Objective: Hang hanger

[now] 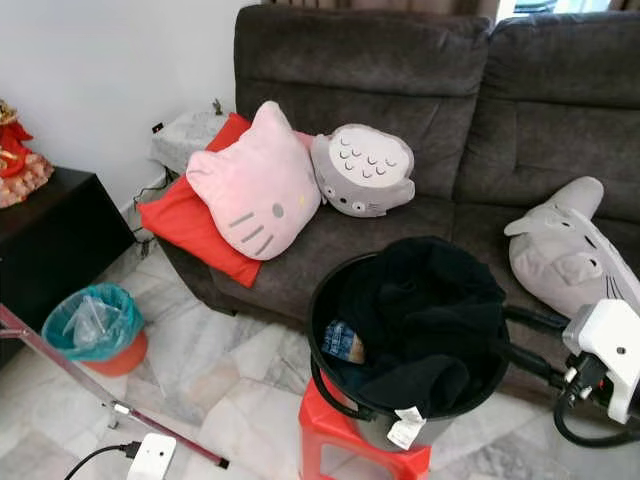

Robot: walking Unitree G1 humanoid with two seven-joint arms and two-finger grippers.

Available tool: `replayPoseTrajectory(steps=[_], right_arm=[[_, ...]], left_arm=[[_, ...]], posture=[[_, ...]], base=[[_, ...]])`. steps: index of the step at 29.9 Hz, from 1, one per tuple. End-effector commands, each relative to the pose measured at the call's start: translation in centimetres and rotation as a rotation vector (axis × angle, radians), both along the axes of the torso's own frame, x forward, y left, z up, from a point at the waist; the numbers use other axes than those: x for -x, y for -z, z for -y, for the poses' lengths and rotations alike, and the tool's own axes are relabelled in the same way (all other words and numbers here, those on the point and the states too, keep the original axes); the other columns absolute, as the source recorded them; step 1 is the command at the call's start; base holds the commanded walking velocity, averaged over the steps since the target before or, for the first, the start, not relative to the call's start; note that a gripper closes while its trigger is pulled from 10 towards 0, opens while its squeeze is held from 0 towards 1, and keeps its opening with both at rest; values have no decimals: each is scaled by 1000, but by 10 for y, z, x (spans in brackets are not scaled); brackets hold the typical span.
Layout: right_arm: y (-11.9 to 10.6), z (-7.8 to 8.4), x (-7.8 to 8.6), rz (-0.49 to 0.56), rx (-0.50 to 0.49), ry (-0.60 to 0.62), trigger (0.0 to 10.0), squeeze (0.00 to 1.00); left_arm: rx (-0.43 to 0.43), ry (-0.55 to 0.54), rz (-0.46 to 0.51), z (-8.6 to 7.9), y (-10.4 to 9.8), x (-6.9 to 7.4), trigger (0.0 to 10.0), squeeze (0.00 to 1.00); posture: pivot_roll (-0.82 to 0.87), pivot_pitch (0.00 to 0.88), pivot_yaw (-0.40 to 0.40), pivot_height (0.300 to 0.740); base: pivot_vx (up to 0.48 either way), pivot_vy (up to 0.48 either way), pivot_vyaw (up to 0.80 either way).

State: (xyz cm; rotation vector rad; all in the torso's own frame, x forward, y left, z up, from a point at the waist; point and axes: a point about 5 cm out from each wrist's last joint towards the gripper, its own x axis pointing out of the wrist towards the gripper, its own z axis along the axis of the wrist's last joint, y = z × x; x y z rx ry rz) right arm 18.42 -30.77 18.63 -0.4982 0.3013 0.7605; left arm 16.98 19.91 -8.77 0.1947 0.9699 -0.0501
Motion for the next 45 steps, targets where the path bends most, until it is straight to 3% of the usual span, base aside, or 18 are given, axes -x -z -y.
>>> replayPoseTrajectory(steps=[1,4,10,19,25,26,33,38,45], right_arm=[[-1,-6,0,-17,-5,-44,10000,0],[7,0,0,-162,-4,-126,10000,0],[15,9,-9,-243,13,-121,10000,0],[14,15,-34,-209,-8,-92,10000,0],[2,10,-55,-194,-93,-150,10000,0],[1,9,-56,-207,-102,-158,10000,1000],[-10,-1,-68,-233,-141,-259,10000,1000],[1,-1,-66,-351,-54,-311,10000,1000],[10,-2,-68,-434,2,-330,10000,1000]], left_arm=[[-10,11,-11,-3,0,0,10000,0],[-6,23,-12,-2,-1,-1,10000,0],[-2,18,-13,-2,-1,-1,10000,0],[2,14,-15,-2,-1,-1,10000,0],[3,17,-15,-1,-1,-2,10000,0],[3,16,-15,-1,-1,-2,10000,0],[11,3,-19,0,0,0,10000,0],[14,-3,-20,0,0,0,10000,0],[16,-7,-20,0,1,1,10000,0]], posture=[[-161,0,135,740],[-159,0,142,740],[-145,0,141,740],[-143,0,142,740],[-137,0,142,740],[-135,0,140,740],[-131,0,133,740],[-130,0,130,740],[-126,0,127,740]], base=[[0,0,0],[0,0,0],[0,0,0],[0,0,0],[0,0,0],[0,0,0],[0,0,0],[0,0,0],[0,0,0]])
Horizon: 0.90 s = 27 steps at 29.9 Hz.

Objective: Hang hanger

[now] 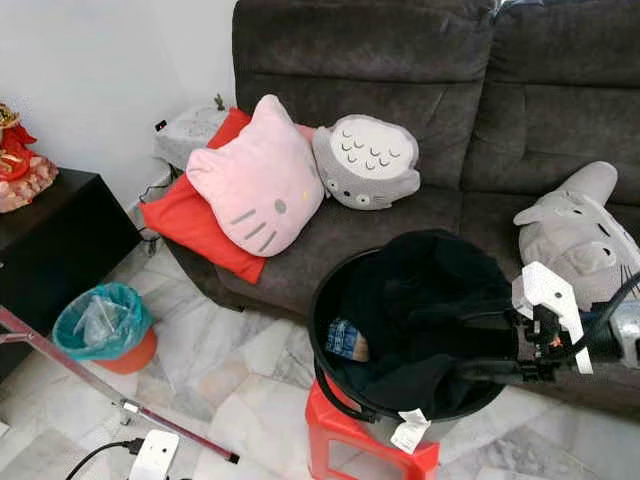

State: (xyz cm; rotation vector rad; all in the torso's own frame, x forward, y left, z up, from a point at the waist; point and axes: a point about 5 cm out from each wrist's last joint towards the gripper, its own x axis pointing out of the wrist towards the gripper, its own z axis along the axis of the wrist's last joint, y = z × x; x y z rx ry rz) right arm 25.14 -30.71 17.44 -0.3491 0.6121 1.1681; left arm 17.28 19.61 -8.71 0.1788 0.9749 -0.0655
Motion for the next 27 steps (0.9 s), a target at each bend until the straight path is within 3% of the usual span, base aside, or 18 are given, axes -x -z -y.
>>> replayPoseTrajectory(steps=[1,12,13,14,27], right_arm=[[1,-1,-1,-11,53,-45,10000,1000],[3,1,-9,-23,150,-91,10000,1000],[3,1,-10,-9,165,-96,10000,325],[3,1,-11,-1,173,-100,10000,0],[10,-9,-27,69,148,-90,10000,0]], left_arm=[[-4,-13,-14,-3,1,4,10000,0],[-1,-22,-12,-2,1,4,10000,0],[0,-23,-11,-2,1,4,10000,0],[0,-24,-11,-2,1,4,10000,0],[4,-31,-10,-1,2,4,10000,0]], posture=[[-127,0,128,740],[-123,0,117,740],[-123,0,116,740],[-122,0,115,740],[-115,0,106,740]], base=[[0,0,0],[0,0,0],[0,0,0],[0,0,0],[0,0,0]])
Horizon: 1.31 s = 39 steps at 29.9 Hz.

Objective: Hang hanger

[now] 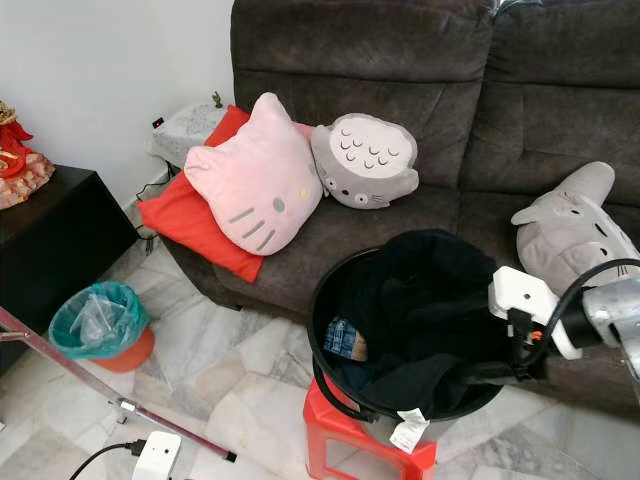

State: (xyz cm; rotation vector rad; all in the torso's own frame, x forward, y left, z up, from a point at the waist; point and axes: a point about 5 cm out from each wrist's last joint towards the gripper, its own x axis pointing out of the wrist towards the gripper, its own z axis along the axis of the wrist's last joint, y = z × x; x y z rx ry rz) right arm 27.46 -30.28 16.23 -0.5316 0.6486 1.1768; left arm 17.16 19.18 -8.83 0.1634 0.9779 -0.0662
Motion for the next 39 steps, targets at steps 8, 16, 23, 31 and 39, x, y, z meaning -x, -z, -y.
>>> replayPoseTrajectory(steps=[8,16,23,31,39], right_arm=[[12,-20,-7,5,-38,-60,10000,0],[20,-28,-6,-41,-40,-106,10000,0],[24,-29,-4,-81,-25,-127,0,0],[32,-19,-5,-75,71,-91,0,0],[31,-16,-7,-71,94,-81,0,0]], left_arm=[[-7,-30,-5,-6,1,3,10000,0],[-6,-34,-5,-5,1,3,10000,0],[-2,-37,-5,-4,1,3,10000,0],[-3,-41,-5,-4,1,3,10000,0],[-4,-42,-4,-4,1,3,10000,0]], posture=[[-106,0,102,740],[-102,0,94,740],[-98,0,89,740],[-97,0,87,740],[-98,0,87,740]], base=[[0,0,0],[0,0,0],[0,0,0],[0,0,0],[0,0,0]])
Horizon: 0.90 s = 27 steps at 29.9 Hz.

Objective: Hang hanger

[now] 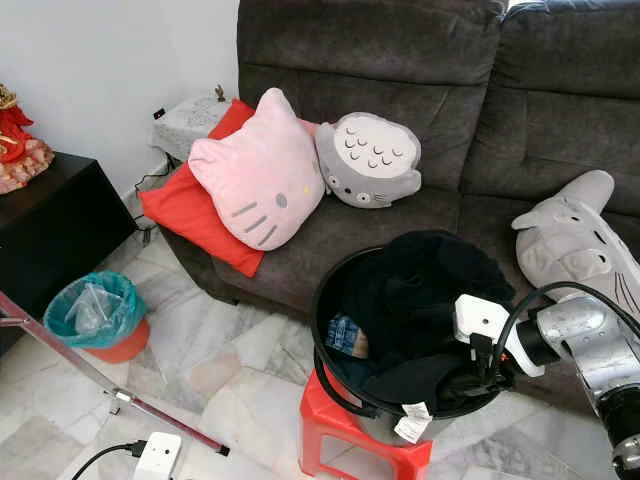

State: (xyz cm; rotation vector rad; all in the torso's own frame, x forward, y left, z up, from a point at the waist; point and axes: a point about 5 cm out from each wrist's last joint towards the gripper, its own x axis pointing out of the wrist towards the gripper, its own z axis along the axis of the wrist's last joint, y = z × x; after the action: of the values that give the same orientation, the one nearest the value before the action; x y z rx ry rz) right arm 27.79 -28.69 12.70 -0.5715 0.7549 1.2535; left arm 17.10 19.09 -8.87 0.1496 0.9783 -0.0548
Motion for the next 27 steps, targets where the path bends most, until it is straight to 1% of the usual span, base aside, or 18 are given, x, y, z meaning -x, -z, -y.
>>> replayPoseTrajectory(steps=[1,7,12,21,27], right_arm=[[-4,1,-4,25,27,-6,0,0],[-4,4,-10,82,63,26,0,0],[-4,3,-11,77,60,20,0,0],[-4,2,-13,95,44,29,0,0],[-5,-2,-15,102,13,22,0,0]], left_arm=[[-14,-25,-3,-5,0,3,10000,0],[-19,-27,2,-6,0,3,10000,0],[-19,-27,1,-6,0,3,10000,0],[-19,-25,2,-5,0,2,10000,0],[-18,-22,2,-5,0,2,10000,0]], posture=[[-98,0,87,740],[-97,0,85,740],[-97,0,86,740],[-98,0,86,740],[-99,0,86,740]], base=[[0,0,0],[0,0,0],[0,0,0],[0,0,0],[0,0,0]])
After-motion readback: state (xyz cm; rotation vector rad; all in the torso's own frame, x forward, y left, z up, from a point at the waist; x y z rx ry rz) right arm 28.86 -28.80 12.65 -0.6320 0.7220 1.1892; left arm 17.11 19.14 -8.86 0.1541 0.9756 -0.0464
